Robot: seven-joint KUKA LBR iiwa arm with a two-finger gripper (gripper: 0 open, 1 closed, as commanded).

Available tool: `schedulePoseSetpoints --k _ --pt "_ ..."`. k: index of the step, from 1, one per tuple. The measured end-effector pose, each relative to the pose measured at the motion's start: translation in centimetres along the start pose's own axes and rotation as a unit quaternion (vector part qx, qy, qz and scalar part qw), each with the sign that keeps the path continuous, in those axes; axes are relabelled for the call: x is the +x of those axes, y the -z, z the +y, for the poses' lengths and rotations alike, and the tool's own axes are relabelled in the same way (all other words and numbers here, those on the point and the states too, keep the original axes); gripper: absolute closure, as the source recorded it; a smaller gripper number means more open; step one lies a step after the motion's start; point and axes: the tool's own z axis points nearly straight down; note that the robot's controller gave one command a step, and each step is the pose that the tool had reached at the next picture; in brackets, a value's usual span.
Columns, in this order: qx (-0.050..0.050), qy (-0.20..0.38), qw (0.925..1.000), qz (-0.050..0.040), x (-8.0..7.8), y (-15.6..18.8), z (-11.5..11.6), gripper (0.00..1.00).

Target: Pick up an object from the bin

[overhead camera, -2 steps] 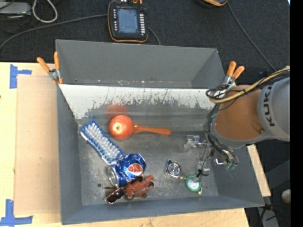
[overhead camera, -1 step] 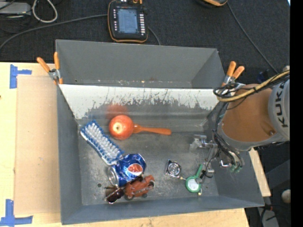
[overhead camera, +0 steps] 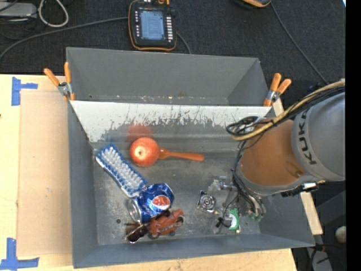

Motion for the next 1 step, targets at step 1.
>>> schedulePoseSetpoints --k 1 --pt "0.002 -0.039 0.9991 -0.0123 -1.15 -2.83 -2.23 0.0"
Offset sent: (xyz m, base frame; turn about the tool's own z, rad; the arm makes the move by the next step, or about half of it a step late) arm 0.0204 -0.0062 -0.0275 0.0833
